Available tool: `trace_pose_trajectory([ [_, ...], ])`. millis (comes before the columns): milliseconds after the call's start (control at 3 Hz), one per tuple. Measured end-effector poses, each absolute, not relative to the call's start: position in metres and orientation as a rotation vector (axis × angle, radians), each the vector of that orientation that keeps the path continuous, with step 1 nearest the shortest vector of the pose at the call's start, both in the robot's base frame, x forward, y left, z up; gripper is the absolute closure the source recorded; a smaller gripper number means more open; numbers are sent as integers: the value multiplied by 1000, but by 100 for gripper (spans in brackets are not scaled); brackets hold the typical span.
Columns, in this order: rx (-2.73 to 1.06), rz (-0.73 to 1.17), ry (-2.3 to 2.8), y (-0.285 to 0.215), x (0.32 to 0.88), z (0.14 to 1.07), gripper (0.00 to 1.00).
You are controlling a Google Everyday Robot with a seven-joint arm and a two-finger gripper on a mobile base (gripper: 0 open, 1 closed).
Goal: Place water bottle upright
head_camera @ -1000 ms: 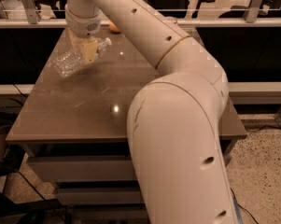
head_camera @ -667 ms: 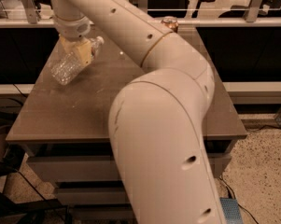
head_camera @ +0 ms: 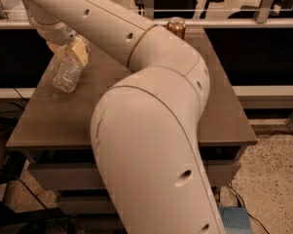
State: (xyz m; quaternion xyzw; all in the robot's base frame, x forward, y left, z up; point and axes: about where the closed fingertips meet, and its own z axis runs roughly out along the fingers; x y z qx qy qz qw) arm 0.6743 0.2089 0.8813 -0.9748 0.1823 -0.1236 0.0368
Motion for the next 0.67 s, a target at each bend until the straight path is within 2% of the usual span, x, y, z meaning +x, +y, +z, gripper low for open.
trace_pose_trajectory([
  [667, -2957, -217, 201, 226, 668, 889, 100],
])
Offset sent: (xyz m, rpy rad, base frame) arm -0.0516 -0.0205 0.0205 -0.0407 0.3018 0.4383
